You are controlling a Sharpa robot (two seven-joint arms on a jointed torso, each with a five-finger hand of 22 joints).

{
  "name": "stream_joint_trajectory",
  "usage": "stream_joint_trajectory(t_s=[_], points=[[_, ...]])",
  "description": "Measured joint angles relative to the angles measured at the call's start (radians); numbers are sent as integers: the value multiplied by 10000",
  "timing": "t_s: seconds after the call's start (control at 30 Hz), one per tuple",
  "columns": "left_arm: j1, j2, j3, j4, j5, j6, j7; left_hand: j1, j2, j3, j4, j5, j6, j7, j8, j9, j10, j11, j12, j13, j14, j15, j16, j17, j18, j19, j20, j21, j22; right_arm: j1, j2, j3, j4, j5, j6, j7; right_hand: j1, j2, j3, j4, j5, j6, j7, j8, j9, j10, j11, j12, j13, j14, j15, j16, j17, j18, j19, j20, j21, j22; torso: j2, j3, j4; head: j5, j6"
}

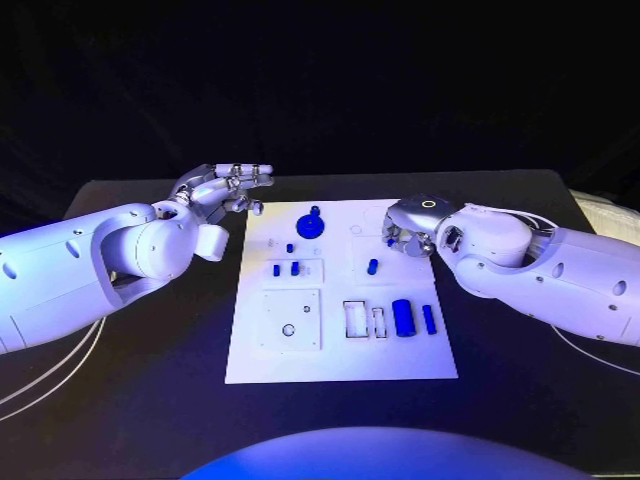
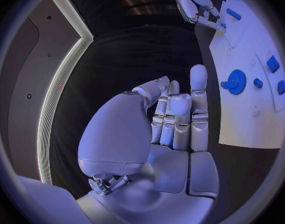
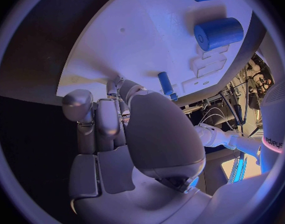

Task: Assemble the parts on the task board

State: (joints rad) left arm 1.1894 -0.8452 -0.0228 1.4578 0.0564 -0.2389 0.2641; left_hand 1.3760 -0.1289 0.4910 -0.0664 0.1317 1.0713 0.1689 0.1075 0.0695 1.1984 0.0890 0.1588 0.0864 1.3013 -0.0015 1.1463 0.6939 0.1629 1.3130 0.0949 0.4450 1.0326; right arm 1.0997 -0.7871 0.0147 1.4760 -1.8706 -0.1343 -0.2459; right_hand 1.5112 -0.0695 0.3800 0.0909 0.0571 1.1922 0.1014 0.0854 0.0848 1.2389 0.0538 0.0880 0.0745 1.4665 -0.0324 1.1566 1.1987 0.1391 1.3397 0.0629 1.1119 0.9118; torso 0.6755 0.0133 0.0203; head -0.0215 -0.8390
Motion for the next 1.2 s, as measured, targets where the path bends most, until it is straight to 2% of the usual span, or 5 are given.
stream_joint_trajectory(t_s=[0.23,0.43,0.7,0.93,1.2], points=[[0,2,0,-18,-2,1,-28,0,0,0,0,0,0,0,0,0,-1,0,0,-1,-2,-2,0,-14,1,0,0,0,0,-75,-189,35,248,252,-466,-146,-47,46,23,-28,-57,41,29,58,2,123,-59,3,7,0,0,-1,20,0,71,0,69,71,-10,-6,-3,2,21],[0,7,1,-77,-3,4,-51,0,0,0,0,0,0,0,0,0,-1,-1,39,-1,-1,-2,0,-39,1,0,0,0,-10,31,-395,162,527,390,-794,-252,-89,34,25,-31,-76,46,26,58,64,156,-91,-21,3,0,0,36,31,-1,71,0,71,83,-13,-12,-8,-14,57],[0,4,1,-110,-4,4,-81,0,0,-28,-27,0,0,-1,0,-9,-36,32,40,-2,-34,33,0,-51,1,0,0,1,-10,89,-581,213,1092,528,-984,-357,-116,8,109,-116,-95,46,27,58,71,156,-91,-79,-22,0,1,79,80,0,70,0,71,105,-13,-12,-18,-15,78],[0,26,0,-111,-4,9,-99,0,0,-27,-27,0,-36,35,0,-9,-52,18,39,-2,-35,35,0,-51,1,-36,37,1,-10,1,-371,223,2074,711,-986,-352,-141,-18,146,-153,-99,45,27,17,200,155,-91,-135,-43,0,0,114,93,0,70,1,71,104,-9,-6,-7,54,65],[-2,59,0,-52,-4,20,-107,0,0,-27,-27,0,-36,35,0,-9,-53,18,39,-2,-34,36,0,-50,0,-36,36,1,-9,-225,121,174,2629,824,-933,-259,-141,-18,174,-182,-67,39,29,-30,212,154,-90,-155,-71,0,1,114,106,0,69,0,71,103,-6,-15,5,279,20]])
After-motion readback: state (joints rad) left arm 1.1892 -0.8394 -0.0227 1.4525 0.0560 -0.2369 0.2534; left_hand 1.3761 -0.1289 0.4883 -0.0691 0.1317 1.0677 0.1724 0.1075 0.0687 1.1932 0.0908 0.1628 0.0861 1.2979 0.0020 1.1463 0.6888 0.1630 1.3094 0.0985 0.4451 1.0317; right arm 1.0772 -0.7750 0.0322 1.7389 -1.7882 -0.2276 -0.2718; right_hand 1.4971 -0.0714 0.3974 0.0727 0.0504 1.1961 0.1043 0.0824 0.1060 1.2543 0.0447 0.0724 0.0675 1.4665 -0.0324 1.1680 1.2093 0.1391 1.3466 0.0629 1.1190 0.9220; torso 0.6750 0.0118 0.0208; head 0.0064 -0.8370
